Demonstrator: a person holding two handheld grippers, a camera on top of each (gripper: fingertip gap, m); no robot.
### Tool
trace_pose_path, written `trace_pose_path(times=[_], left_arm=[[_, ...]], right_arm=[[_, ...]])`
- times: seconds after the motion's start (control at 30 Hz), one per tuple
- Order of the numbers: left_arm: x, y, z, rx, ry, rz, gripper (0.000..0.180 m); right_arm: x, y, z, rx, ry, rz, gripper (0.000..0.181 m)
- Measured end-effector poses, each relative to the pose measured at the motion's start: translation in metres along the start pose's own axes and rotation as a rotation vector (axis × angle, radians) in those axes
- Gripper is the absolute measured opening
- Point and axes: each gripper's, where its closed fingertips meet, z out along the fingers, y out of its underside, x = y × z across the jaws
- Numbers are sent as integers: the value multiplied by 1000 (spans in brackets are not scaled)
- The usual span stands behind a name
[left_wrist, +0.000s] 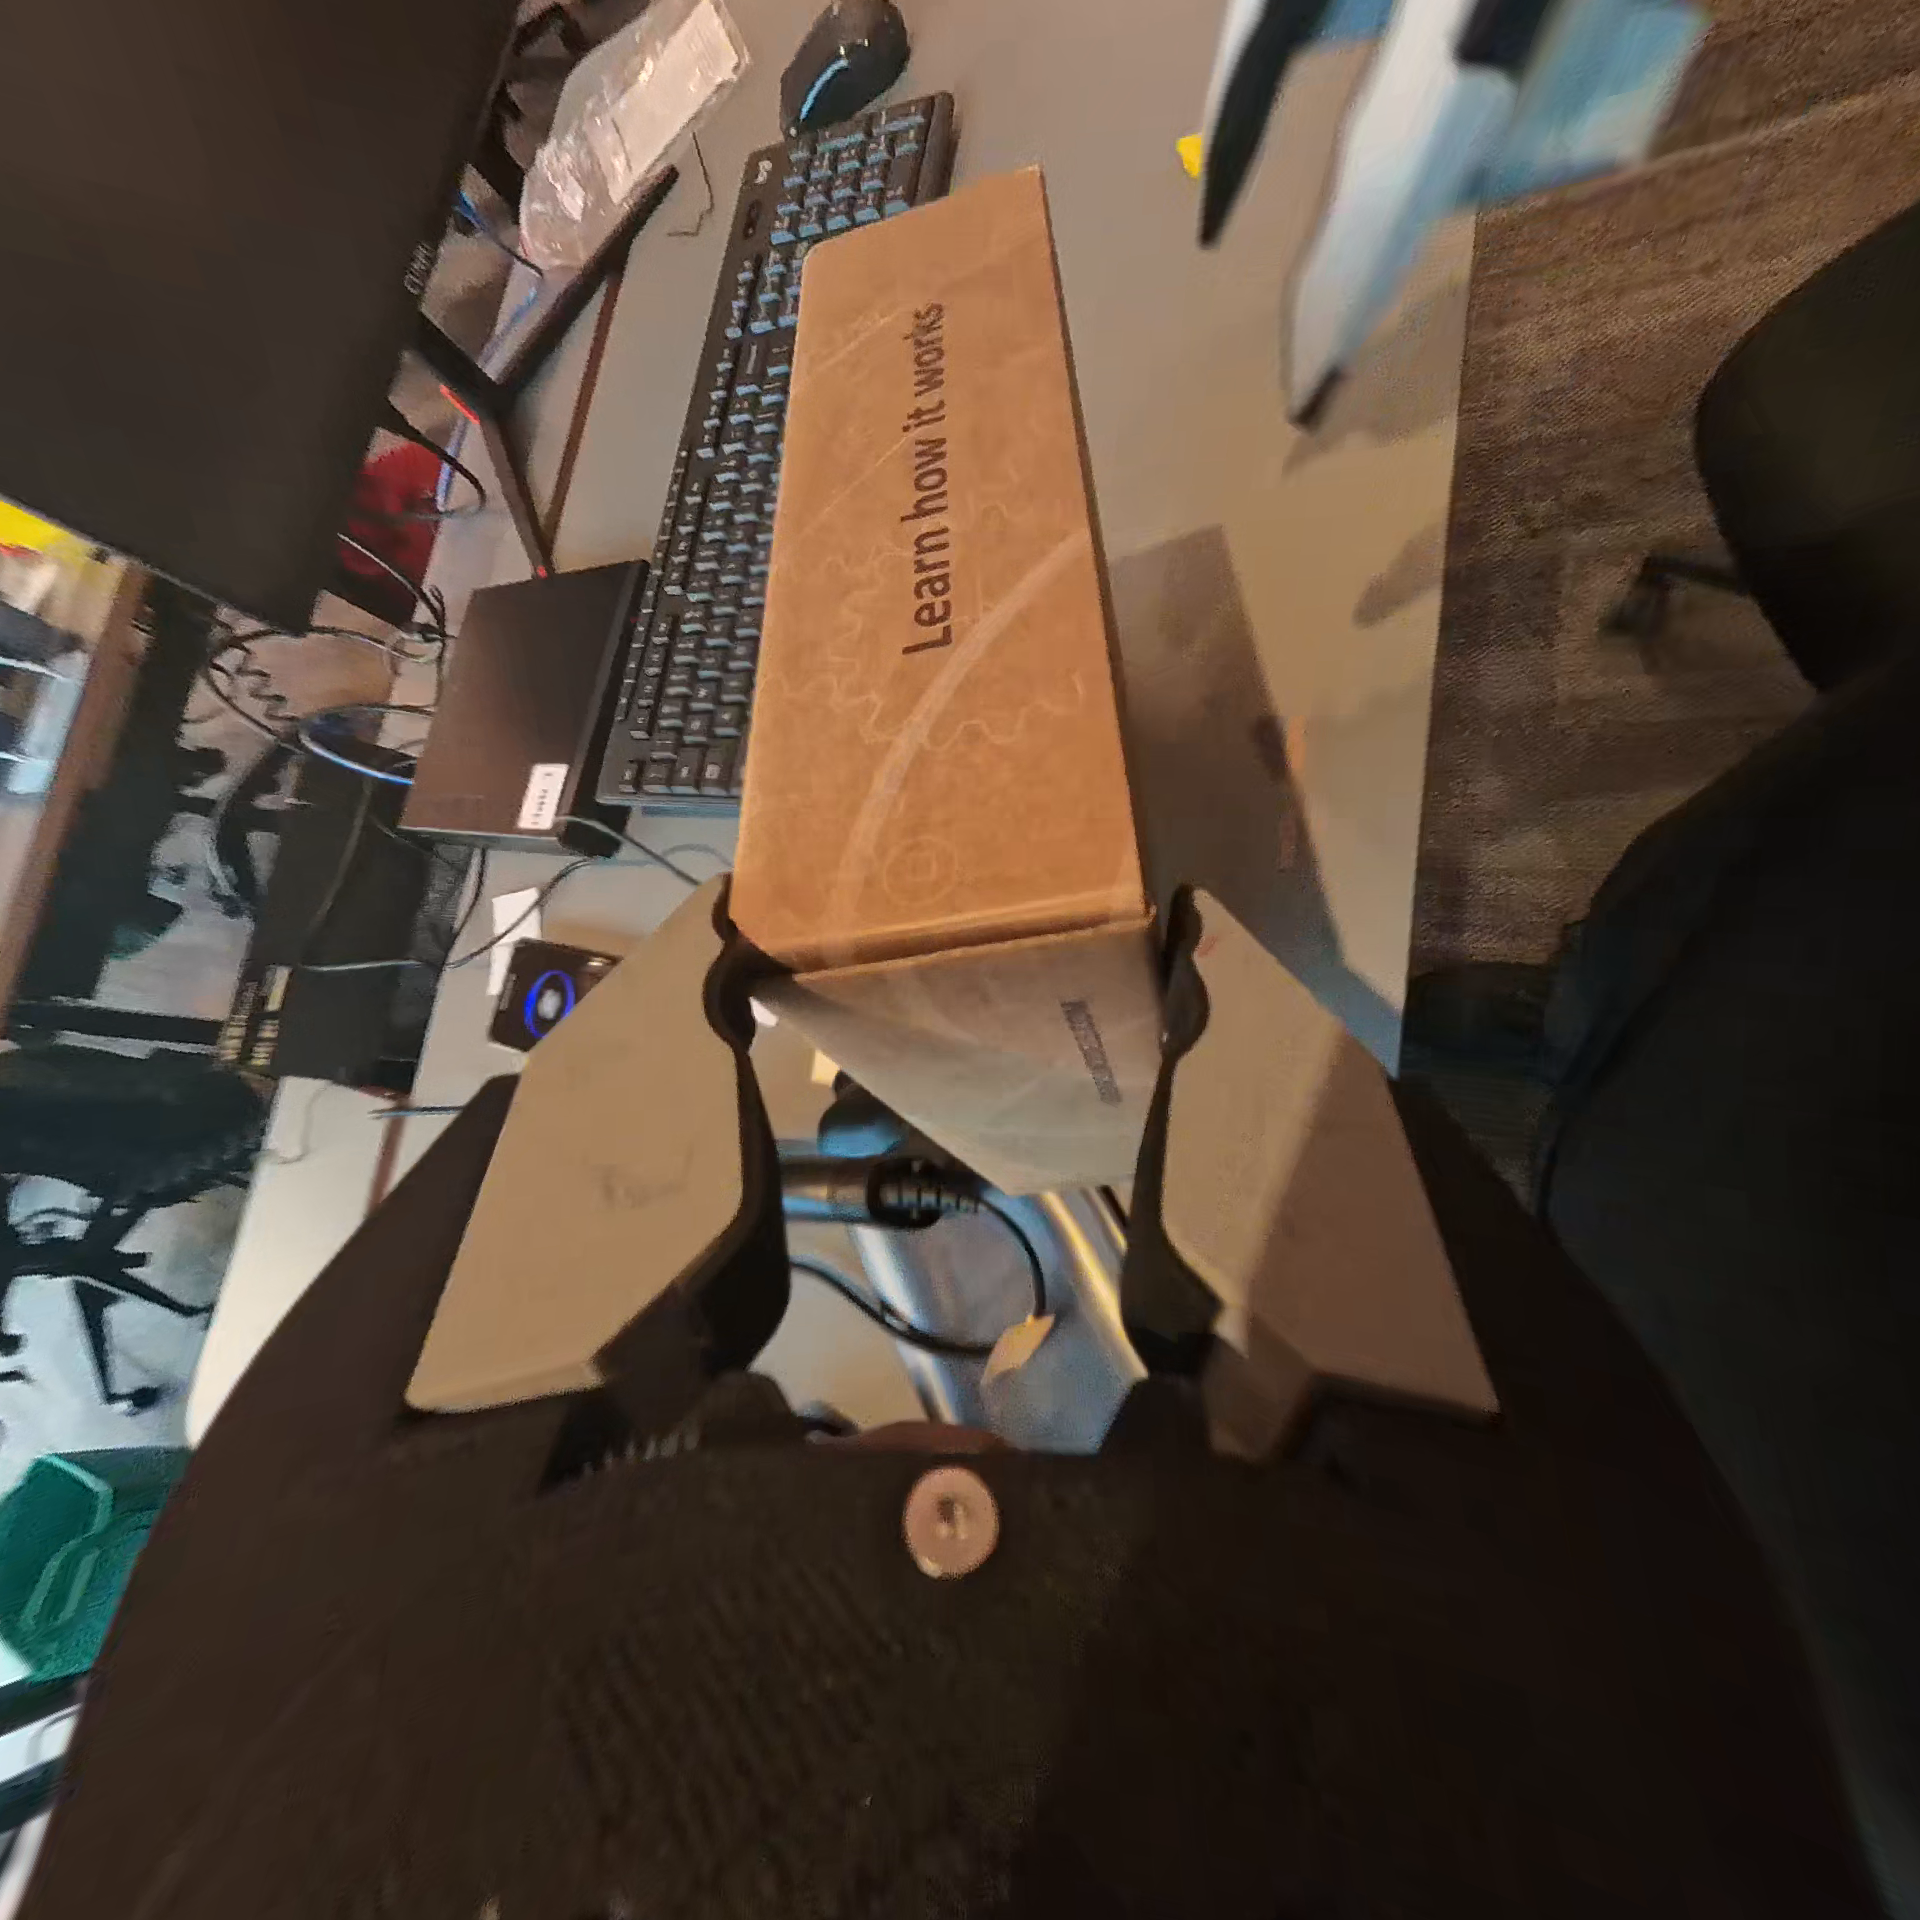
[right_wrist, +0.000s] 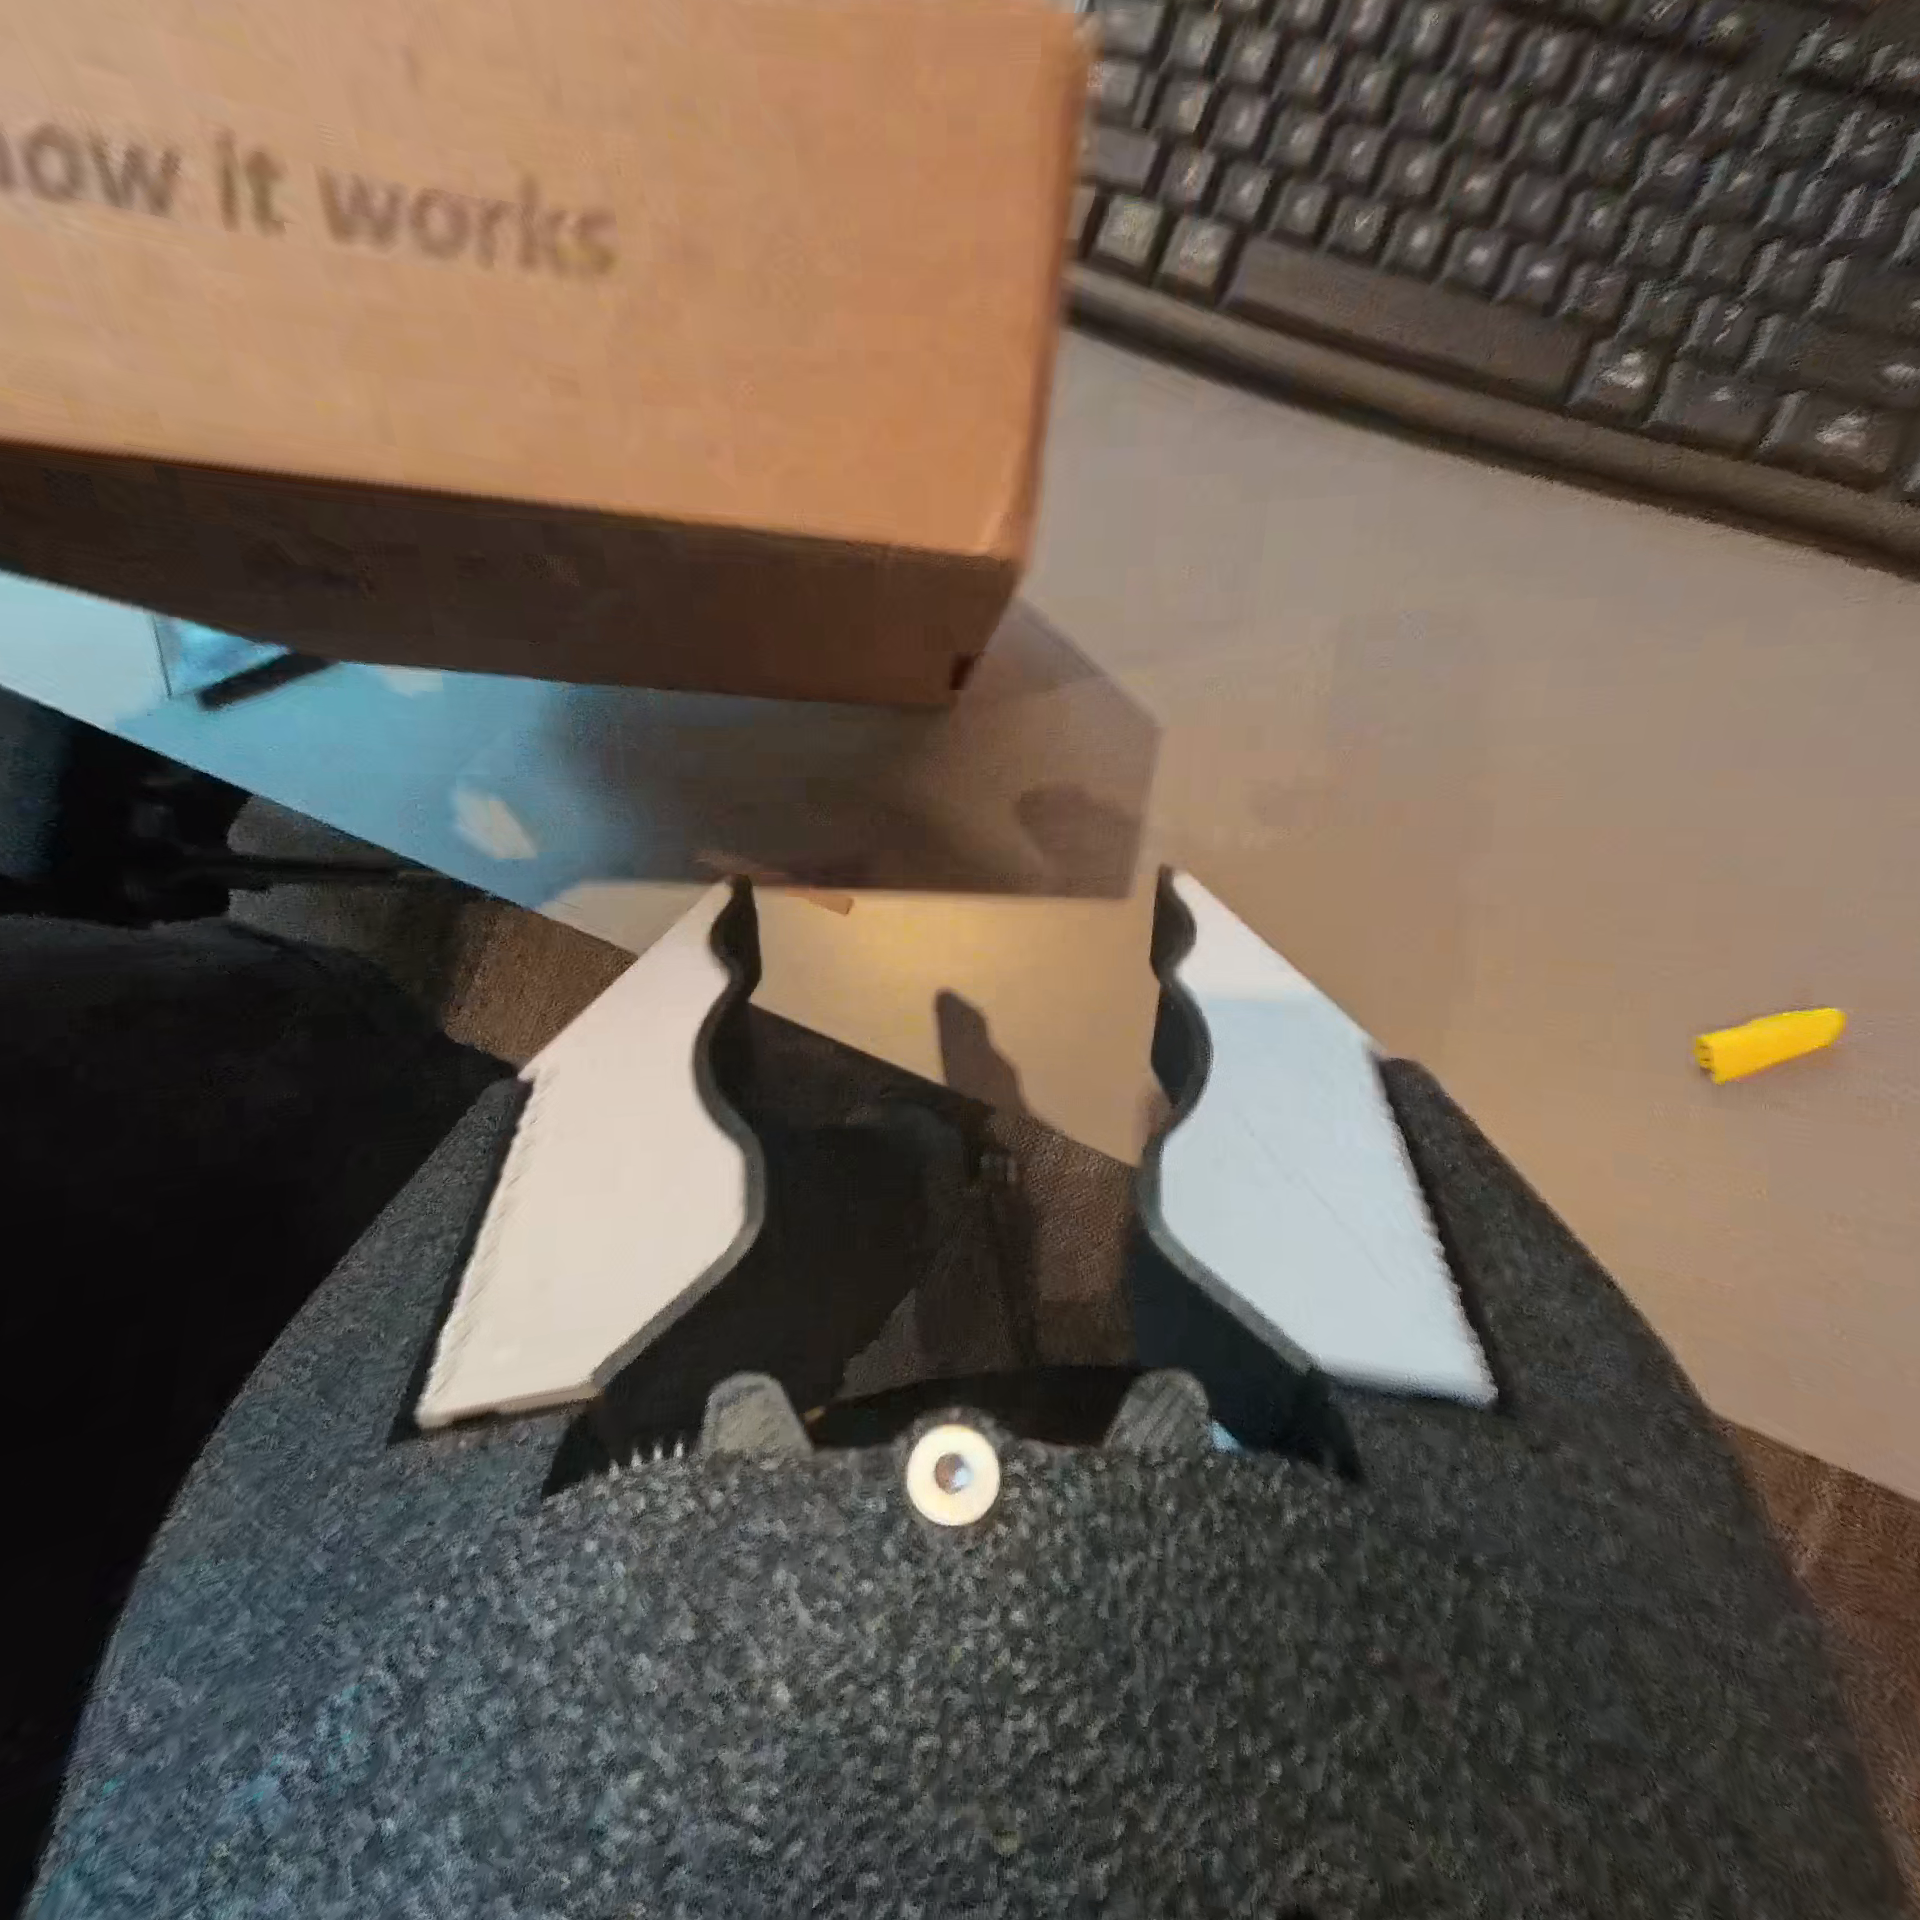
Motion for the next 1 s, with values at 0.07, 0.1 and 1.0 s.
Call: trace_pose_path(times=[0.07,0.1,1.0], left_arm=[[0,-1,-19,15,-41,28,78],[-3,0,-32,24,-66,34,78],[9,106,-458,-596,-1397,-523,79]], right_arm=[[4,-23,-14,55,4,-24,72],[2,-40,-21,84,4,-56,71],[-465,-173,7,259,-1050,-1198,65]])
